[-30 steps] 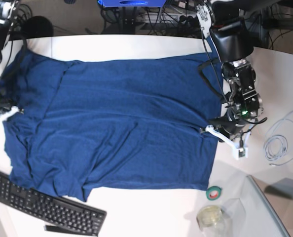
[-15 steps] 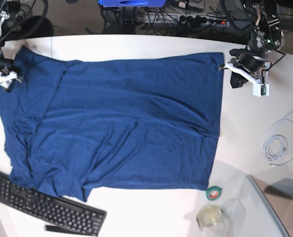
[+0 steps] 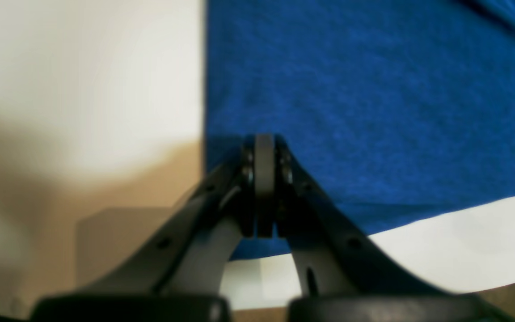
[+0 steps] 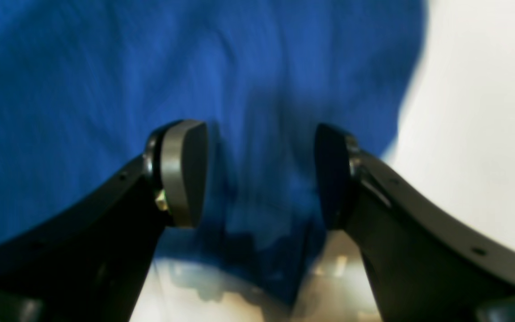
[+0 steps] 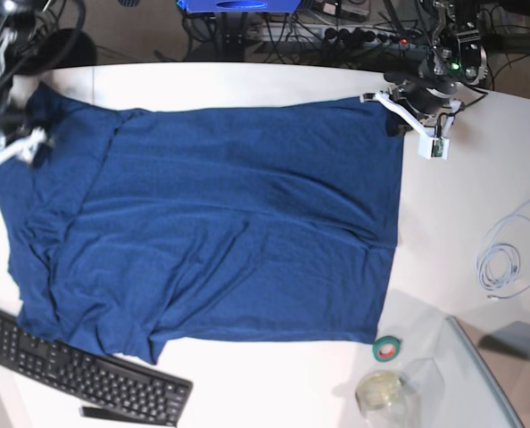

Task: Layout the t-shirt on the table in an organized manner, then fold the t-shirt properly
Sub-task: 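Regrasp the shirt edge with the left gripper and pull it taut, then grasp the shirt side with the right gripper and pull it outward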

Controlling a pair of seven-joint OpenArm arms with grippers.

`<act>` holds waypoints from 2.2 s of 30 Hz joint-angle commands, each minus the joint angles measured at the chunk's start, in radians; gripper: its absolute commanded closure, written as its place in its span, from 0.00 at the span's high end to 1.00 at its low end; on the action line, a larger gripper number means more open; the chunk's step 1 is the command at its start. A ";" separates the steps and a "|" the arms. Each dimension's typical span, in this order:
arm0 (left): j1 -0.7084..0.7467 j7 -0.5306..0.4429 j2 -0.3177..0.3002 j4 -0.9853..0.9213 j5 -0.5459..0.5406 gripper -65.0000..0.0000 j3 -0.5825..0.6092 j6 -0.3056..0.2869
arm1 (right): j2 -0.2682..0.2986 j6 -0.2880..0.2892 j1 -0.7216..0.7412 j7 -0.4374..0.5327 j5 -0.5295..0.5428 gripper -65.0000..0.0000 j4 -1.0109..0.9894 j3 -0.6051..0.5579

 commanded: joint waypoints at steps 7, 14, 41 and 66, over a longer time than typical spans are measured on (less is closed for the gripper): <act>-0.003 -0.022 -0.005 0.021 -0.007 0.00 -0.066 -0.005 | 0.214 -0.036 0.245 0.038 0.000 0.55 -0.350 -0.070; -0.001 -0.022 -0.005 0.015 -0.007 0.00 -0.134 -0.005 | 0.326 -0.045 0.443 0.207 0.000 0.55 -0.585 -0.352; -0.001 -0.022 0.080 0.053 0.000 0.00 -0.134 -0.005 | 0.341 -0.134 0.630 0.375 0.003 0.13 -0.887 -0.586; -0.003 -0.020 0.080 0.053 0.000 0.00 -0.134 -0.005 | 0.278 -0.136 0.527 0.265 0.003 0.50 -0.623 -0.581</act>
